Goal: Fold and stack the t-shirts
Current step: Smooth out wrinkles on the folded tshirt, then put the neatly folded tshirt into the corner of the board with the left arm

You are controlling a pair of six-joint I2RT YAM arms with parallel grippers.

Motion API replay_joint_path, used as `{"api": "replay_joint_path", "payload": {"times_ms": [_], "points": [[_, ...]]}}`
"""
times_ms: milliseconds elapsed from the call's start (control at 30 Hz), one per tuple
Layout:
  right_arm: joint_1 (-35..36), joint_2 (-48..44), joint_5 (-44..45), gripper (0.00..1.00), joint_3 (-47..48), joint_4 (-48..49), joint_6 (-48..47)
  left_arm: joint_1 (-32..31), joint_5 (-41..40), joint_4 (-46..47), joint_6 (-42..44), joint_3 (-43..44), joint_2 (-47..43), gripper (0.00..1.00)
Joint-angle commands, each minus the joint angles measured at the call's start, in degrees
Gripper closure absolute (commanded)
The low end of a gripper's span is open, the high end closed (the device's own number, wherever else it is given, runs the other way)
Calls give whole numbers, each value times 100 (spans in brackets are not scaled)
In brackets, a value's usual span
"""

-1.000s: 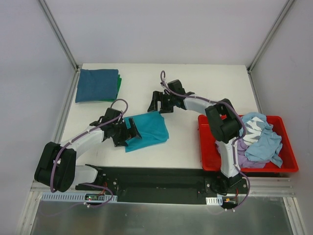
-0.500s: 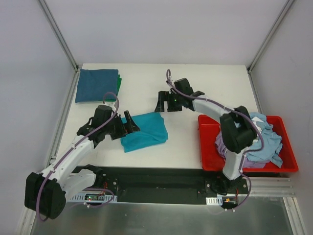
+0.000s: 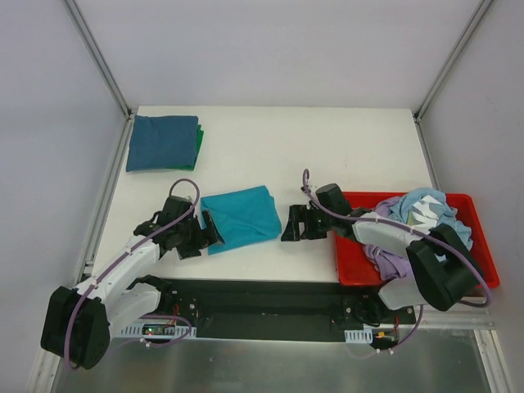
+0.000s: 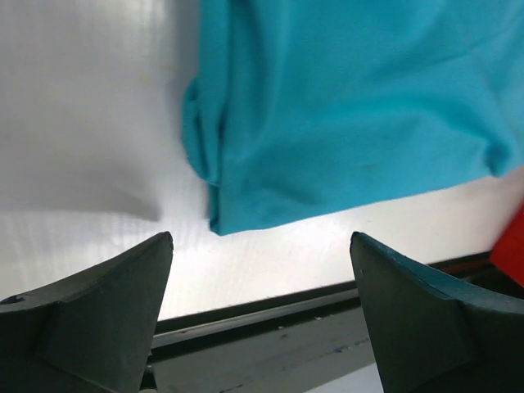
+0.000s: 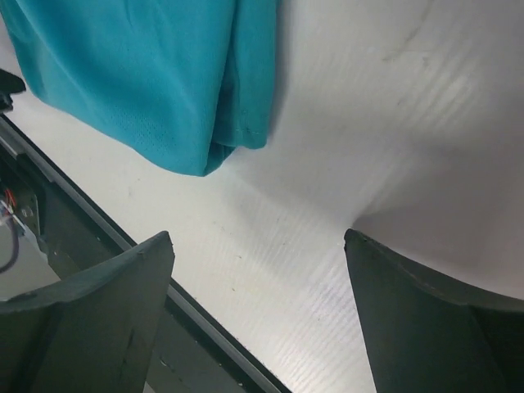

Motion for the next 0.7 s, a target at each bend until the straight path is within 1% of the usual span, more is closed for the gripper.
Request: {"api": "replay_joint_path", "payload": {"times_ms": [0, 67, 167, 233, 300, 333, 400, 467, 500, 667], "points": [[297, 306, -257, 17, 97, 965, -315, 68, -603, -102, -174, -121, -28, 13], [394, 569, -293, 17, 263, 1080, -368, 120, -657, -67, -183, -95, 104, 13], [517, 904, -363, 20, 510, 1089, -237, 138, -525, 82, -139, -103, 262, 14], [562, 992, -328, 20, 598, 1106, -158, 138, -508, 223, -174, -165, 376, 17], [579, 1054, -188, 25, 633, 1097, -26, 138, -446, 320, -175, -156, 526, 25], [579, 1072, -109, 29, 642, 1097, 35, 138, -411, 381, -175, -147, 613, 28], [571, 1133, 49, 38, 660, 1089, 158, 138, -393, 504, -183, -147, 789, 39], [571, 1221, 146, 51, 695, 1036, 281, 138, -463, 549, -192, -121, 974, 48], [579, 1256, 208, 59, 721, 992, 343, 138, -481, 558, -192, -95, 1062, 49], [571, 1274, 305, 90, 686, 720, 414, 138, -393, 619, -210, -77, 1396, 71]]}}
